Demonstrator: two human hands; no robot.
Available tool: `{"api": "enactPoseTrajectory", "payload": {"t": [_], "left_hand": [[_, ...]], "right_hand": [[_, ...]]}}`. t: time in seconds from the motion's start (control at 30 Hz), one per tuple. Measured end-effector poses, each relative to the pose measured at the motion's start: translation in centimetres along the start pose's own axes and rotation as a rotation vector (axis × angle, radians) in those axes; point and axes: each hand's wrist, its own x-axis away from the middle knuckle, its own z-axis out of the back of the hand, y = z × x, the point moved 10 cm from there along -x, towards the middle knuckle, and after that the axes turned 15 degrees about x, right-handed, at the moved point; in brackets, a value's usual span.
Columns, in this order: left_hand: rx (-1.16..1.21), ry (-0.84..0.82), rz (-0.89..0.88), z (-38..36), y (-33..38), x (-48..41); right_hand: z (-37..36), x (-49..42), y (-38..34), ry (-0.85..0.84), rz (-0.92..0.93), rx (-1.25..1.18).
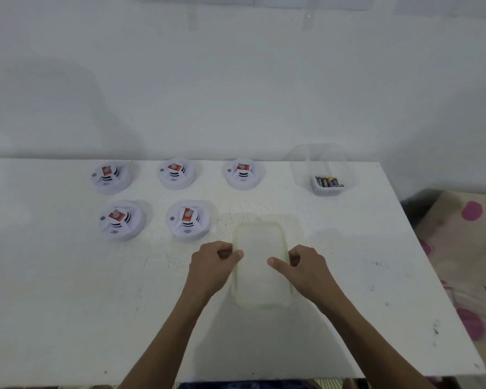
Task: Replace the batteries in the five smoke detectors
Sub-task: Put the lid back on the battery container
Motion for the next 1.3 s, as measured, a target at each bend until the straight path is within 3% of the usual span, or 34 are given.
{"api": "enactPoseTrajectory", "payload": {"t": [0.2,0.33,0.47,0.83,1.03,1.3], "left_hand": [[-0.075,-0.121,-0.013,-0.6,0.7,0.6],[-0.147,-0.143,0.003,-0.7,0.0,1.7],[-0.203,-0.240,-0.080,-1.9,1.0,2.9],[-0.539,-0.532,-0.203,-7.3,3.4,1.9],[-0.647,-0.563,-0.274,-9.5,5.9,-2.0],[-0.754,-0.547,-0.308,-11.8,9.6,-8.9]], "right_hand": [[0.1,0.6,-0.1,0.125,0.052,0.138],[0.6,2.5,-2.8,0.292,0.353,0.331],[-1.1,3.4,-3.0,0.189,0.525,0.560],[2.1,0.4,-1.6,0.103,0.664,0.833],[4.0,-3.9,-0.7,-0.007,0.624,0.878],[7.5,-11.3,-1.9,0.056,0.611,0.935]]}}
